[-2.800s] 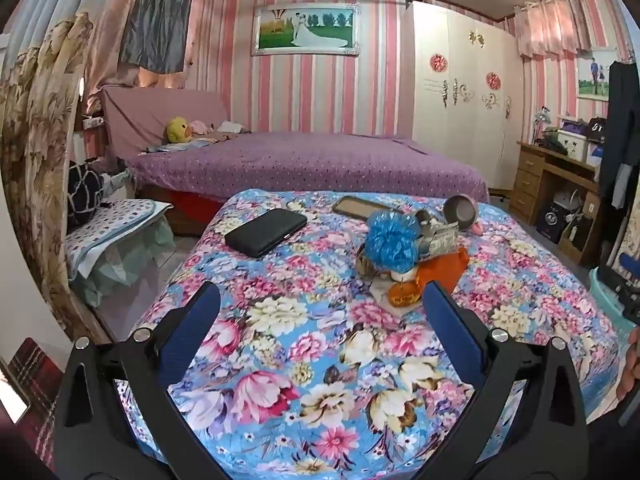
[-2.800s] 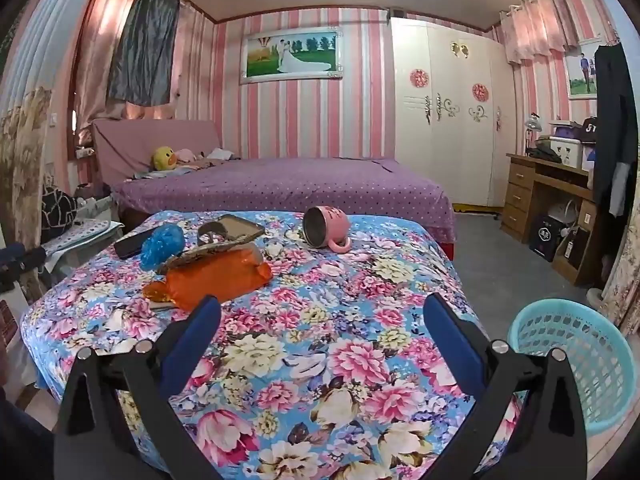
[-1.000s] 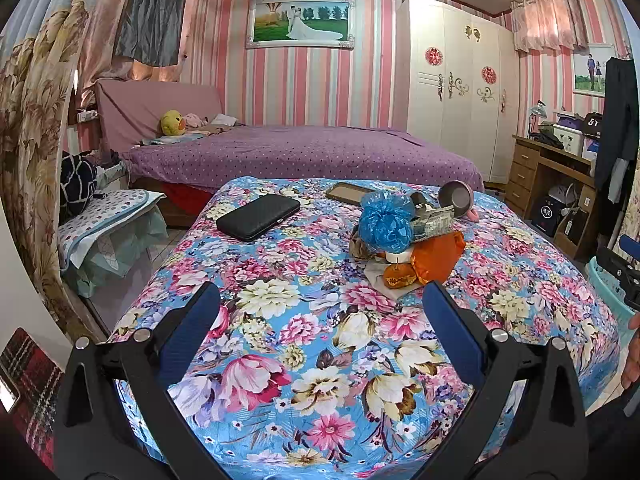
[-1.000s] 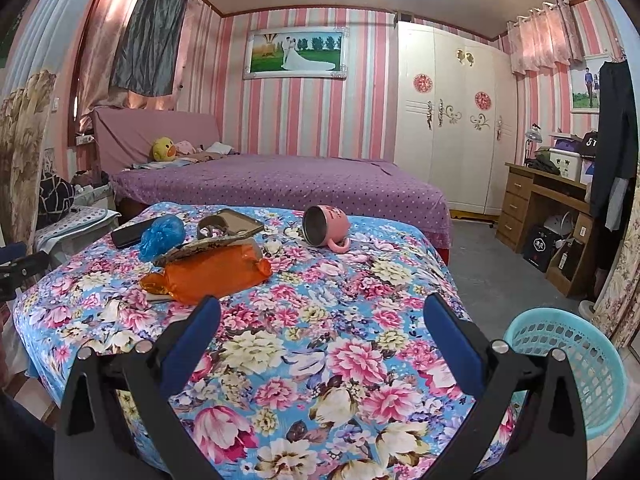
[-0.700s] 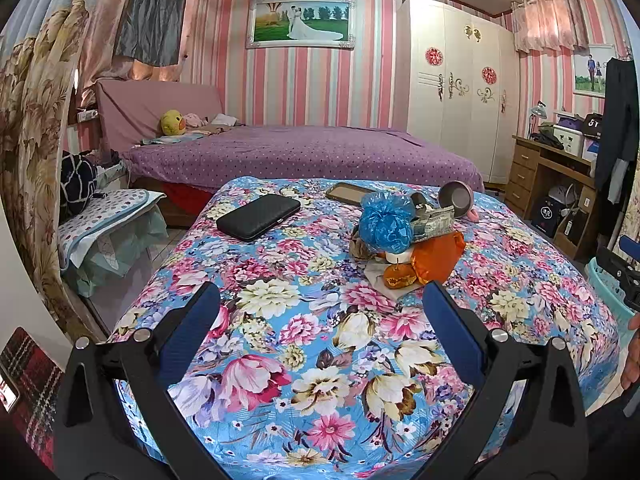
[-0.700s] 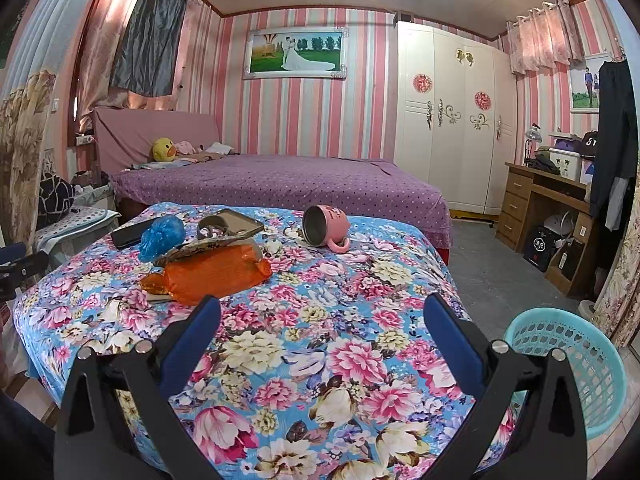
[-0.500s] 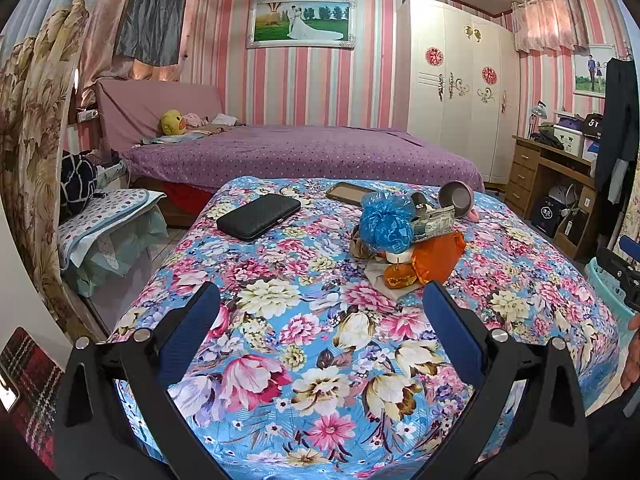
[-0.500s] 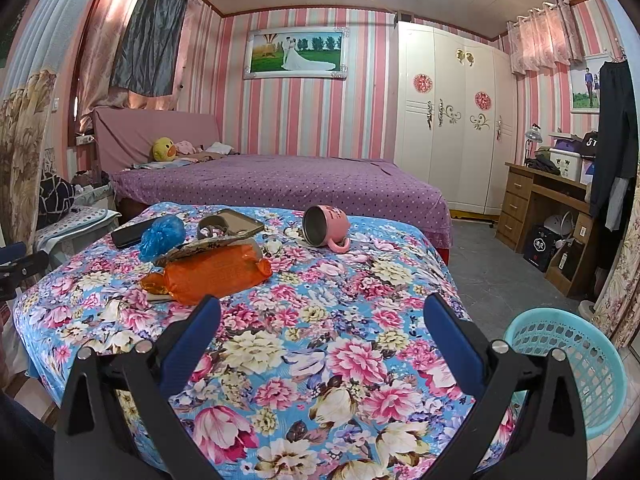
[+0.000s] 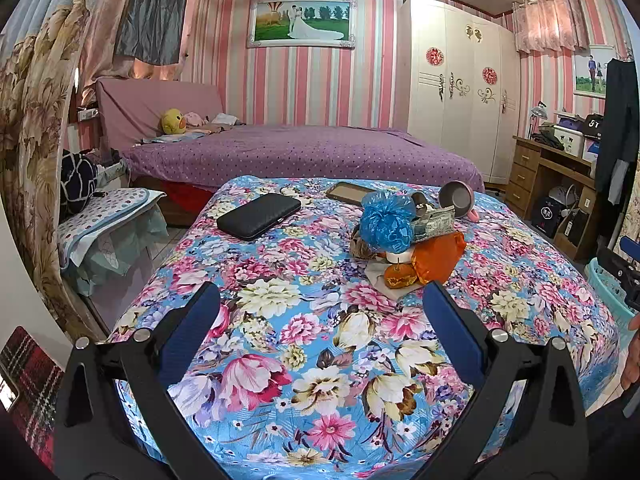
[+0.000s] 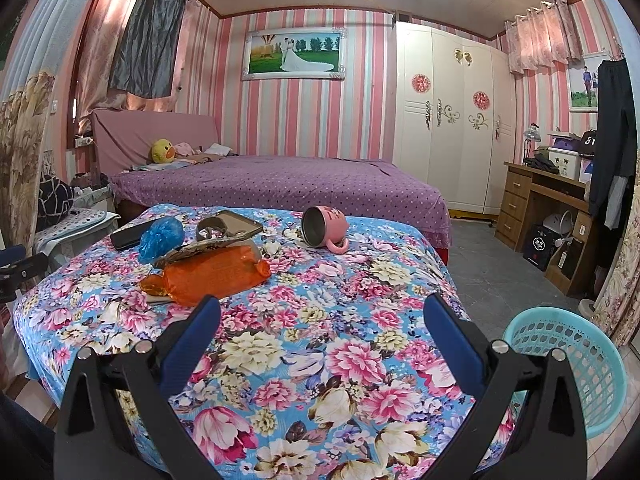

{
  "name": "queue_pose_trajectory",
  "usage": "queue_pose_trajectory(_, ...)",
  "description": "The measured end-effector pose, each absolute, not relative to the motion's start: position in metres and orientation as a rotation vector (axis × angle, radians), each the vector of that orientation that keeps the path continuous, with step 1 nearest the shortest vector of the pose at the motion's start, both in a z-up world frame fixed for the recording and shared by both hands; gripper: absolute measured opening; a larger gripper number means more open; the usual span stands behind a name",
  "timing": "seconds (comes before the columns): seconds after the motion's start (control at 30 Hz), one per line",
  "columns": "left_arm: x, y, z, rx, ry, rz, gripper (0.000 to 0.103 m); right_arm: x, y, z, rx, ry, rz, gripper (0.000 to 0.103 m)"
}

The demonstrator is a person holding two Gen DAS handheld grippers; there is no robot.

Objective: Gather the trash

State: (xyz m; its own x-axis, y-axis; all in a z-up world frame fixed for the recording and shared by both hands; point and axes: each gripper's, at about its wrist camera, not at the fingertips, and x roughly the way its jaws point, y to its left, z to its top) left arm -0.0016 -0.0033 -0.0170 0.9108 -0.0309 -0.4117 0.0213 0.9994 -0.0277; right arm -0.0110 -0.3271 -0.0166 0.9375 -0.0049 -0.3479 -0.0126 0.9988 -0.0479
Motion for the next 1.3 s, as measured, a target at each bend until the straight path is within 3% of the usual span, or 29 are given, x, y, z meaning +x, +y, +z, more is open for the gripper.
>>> queue_pose_trajectory(1.3, -0.0014, -0.0015, -0.0171, -0.024, 0.424, -0.026, 0.098, -0.012, -0.3272, -0.0159, -0.039, 0.348, 0.001, 0.099)
